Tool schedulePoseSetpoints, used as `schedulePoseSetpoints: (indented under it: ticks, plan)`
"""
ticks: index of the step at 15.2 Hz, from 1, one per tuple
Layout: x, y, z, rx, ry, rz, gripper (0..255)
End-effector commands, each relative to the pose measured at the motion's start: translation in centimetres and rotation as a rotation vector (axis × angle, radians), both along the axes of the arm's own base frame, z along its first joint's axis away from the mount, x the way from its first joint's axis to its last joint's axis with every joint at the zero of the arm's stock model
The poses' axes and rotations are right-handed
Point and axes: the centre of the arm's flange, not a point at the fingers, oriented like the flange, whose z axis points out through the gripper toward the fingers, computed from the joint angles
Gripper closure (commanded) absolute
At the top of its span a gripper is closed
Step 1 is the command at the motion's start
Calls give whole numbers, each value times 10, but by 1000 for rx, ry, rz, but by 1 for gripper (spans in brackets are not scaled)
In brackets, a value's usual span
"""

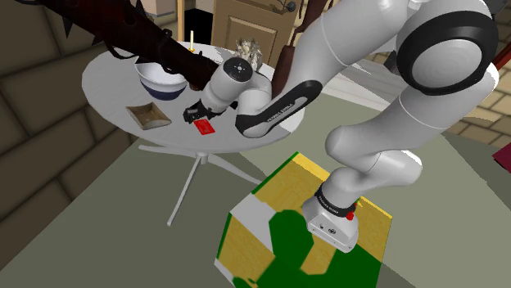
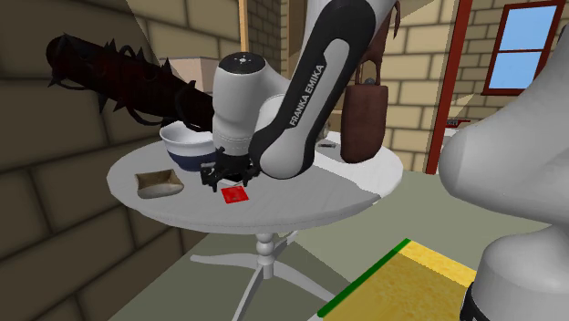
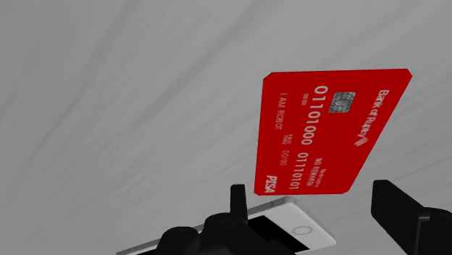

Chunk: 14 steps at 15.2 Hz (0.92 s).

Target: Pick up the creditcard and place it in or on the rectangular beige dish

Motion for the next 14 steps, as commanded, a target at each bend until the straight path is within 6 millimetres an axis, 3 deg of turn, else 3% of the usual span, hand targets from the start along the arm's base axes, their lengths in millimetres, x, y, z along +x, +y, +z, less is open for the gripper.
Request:
schedulePoseSetpoints:
  ticks: [1, 9, 14]
  plan:
    - [-1, -2, -2, -6, 8, -5, 255]
    - [-1, -2, -2, -6, 8, -5, 255]
    - [-1, -2, 24, -6, 8, -5, 255]
